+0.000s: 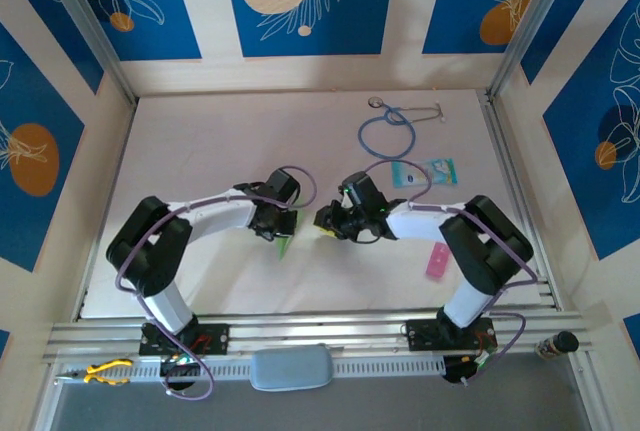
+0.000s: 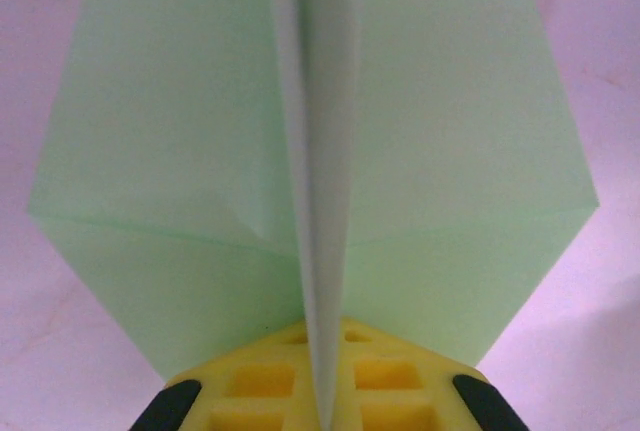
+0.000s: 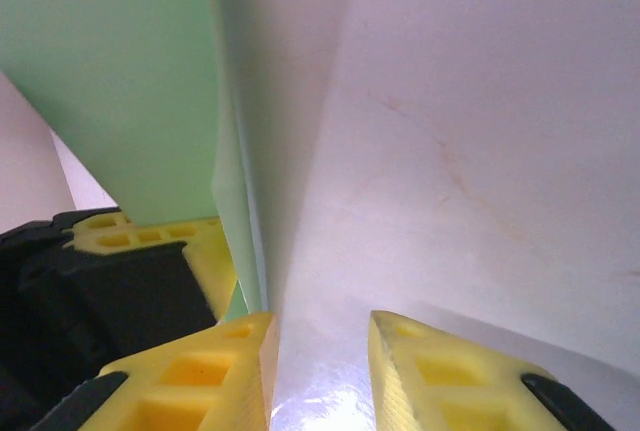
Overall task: Fold a paper plane with a square sheet of paper (pick it up from the middle)
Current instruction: Turn over a paper plane at the center of the table, then move the paper plane to the center of the table.
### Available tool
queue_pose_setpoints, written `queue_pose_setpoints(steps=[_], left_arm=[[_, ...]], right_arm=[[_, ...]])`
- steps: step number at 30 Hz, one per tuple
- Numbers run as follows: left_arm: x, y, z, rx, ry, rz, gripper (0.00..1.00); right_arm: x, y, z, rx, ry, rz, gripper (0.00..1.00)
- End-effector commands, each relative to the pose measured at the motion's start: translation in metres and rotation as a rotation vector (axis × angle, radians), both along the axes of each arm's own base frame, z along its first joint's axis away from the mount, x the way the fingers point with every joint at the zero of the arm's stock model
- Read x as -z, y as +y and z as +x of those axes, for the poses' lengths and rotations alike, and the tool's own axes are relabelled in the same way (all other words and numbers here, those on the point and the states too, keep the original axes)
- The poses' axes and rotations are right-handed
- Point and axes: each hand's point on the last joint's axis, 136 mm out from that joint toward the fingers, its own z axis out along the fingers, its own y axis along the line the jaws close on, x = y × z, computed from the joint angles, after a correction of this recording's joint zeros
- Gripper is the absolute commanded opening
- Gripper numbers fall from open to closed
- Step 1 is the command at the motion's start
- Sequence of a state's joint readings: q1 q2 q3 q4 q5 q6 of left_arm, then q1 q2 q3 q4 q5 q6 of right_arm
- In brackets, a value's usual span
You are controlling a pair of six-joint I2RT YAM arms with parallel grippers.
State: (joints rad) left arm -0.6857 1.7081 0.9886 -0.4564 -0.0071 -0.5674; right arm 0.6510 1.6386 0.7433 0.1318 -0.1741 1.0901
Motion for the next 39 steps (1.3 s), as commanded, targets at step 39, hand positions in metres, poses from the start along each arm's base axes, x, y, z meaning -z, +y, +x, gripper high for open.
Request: queue_pose_setpoints(steps=[39], left_arm=[[0.047, -0.004, 0.002, -0.087, 0.113, 0.254, 0.32]], right_arm=[[-0.003, -0.056, -0.011, 0.089, -0.012, -0.034, 0.31]])
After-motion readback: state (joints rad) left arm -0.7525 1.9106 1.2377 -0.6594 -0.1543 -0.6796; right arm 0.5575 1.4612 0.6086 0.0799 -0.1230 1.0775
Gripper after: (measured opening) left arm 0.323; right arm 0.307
